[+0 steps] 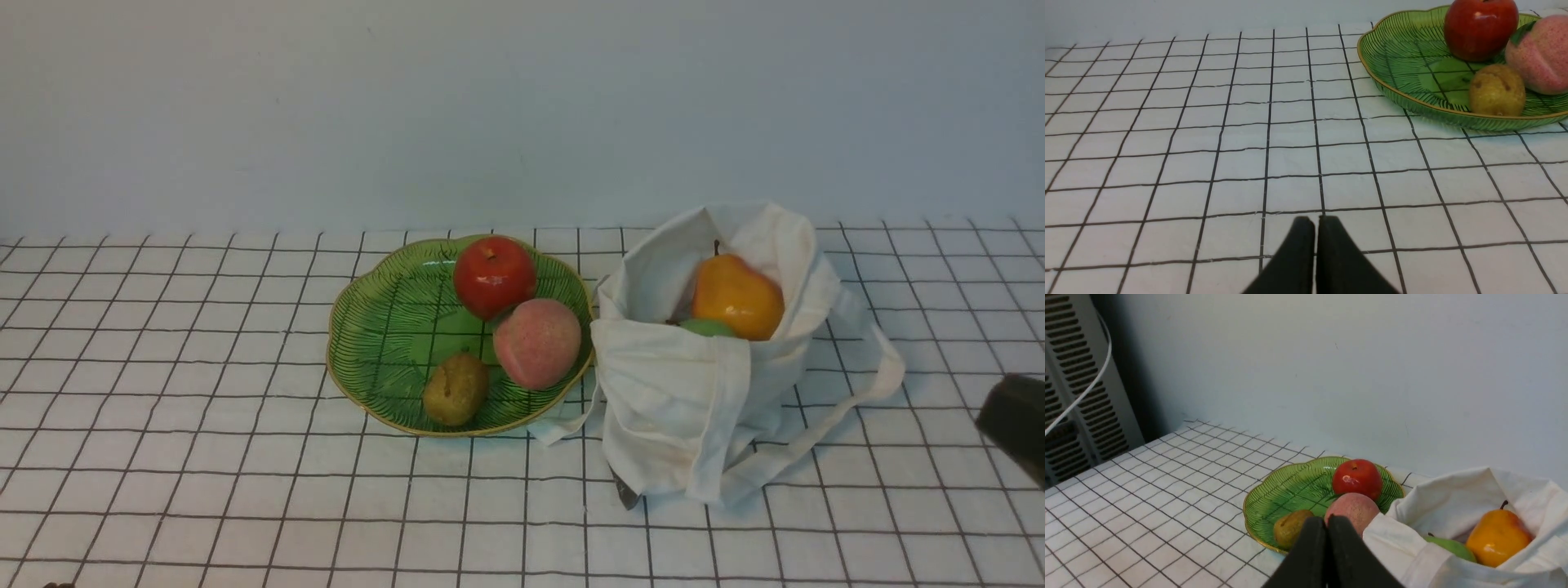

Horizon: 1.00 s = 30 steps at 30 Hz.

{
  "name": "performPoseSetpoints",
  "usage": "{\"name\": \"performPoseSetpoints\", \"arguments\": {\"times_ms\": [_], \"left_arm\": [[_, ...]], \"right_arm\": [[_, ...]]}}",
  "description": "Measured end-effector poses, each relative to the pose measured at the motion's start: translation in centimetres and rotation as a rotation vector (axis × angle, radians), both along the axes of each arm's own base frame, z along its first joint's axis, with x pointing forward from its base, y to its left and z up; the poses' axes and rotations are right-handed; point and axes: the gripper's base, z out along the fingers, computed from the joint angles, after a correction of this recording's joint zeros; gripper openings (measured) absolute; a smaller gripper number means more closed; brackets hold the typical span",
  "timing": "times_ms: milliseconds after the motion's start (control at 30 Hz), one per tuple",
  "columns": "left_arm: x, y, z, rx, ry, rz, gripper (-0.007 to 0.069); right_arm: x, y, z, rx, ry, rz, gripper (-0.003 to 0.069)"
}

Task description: Take the fruit out of the bag on the white checkered tablecloth and place them on the plate.

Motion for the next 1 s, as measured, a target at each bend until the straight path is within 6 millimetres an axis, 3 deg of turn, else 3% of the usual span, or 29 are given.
{"name": "performPoseSetpoints", "arguments": {"times_ms": [233, 667, 1000], "left_arm": [[0.0, 0.0, 0.0, 0.000, 0.000, 0.000, -0.0008], [0.0, 0.0, 0.0, 0.000, 0.000, 0.000, -0.0008], [0.0, 0.0, 0.0, 0.000, 0.000, 0.000, -0.0008]], "right_arm": [[0.2, 0.1, -2.7, -0.046, 0.070, 0.002, -0.0014], [-0.3, -0.3, -3.7, -0.095, 0.049, -0.003, -0.0014], [-1.7, -3.7, -9.1, -0.104, -0.041, -0.329, -0.0015]]}}
